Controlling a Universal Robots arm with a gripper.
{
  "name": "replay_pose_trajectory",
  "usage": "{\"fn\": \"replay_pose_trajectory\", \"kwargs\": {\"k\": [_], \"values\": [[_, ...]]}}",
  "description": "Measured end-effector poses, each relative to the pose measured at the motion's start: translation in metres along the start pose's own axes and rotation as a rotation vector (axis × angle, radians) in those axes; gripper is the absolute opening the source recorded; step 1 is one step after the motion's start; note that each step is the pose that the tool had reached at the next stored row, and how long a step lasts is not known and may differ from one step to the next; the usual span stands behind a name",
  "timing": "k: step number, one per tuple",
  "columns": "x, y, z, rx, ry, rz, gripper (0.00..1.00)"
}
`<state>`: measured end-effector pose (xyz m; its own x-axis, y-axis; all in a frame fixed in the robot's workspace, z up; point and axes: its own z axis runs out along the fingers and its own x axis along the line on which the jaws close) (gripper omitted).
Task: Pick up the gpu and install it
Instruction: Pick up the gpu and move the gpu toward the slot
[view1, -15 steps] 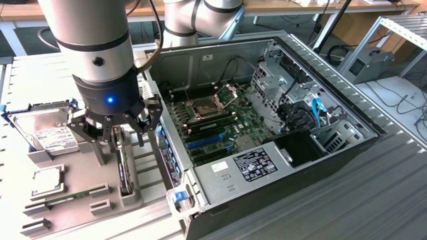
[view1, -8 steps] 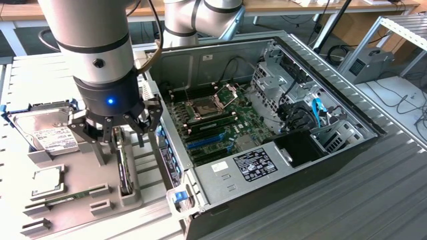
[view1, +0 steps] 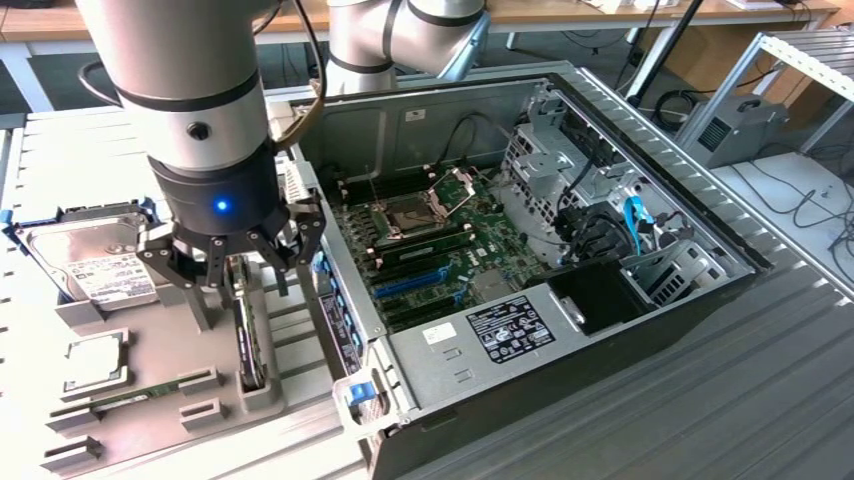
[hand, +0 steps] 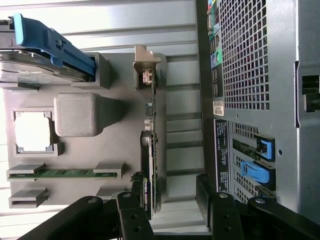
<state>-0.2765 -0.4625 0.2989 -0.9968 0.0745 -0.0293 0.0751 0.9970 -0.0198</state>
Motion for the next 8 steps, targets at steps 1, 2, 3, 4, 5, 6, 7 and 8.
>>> {"fn": "replay_pose_trajectory", "kwargs": {"k": [1,2,3,4,5,6,7,8], "values": [[0.0000,0.0000,0.0003,0.0000,0.0001,0.000,0.54],[0.0000,0.0000,0.0005,0.0000,0.0001,0.000,0.54],[0.0000,0.0000,0.0009,-0.0001,0.0000,0.000,0.54],[0.0000,0.0000,0.0012,0.0000,0.0000,0.000,0.54],[0.0001,0.0001,0.0016,-0.0001,0.0000,0.000,0.54],[0.0001,0.0001,0.0024,-0.0001,0.0000,0.000,0.54],[0.0001,0.0001,0.0030,-0.0001,0.0000,0.000,0.54],[0.0001,0.0001,0.0038,0.0000,0.0000,0.000,0.54]]}}
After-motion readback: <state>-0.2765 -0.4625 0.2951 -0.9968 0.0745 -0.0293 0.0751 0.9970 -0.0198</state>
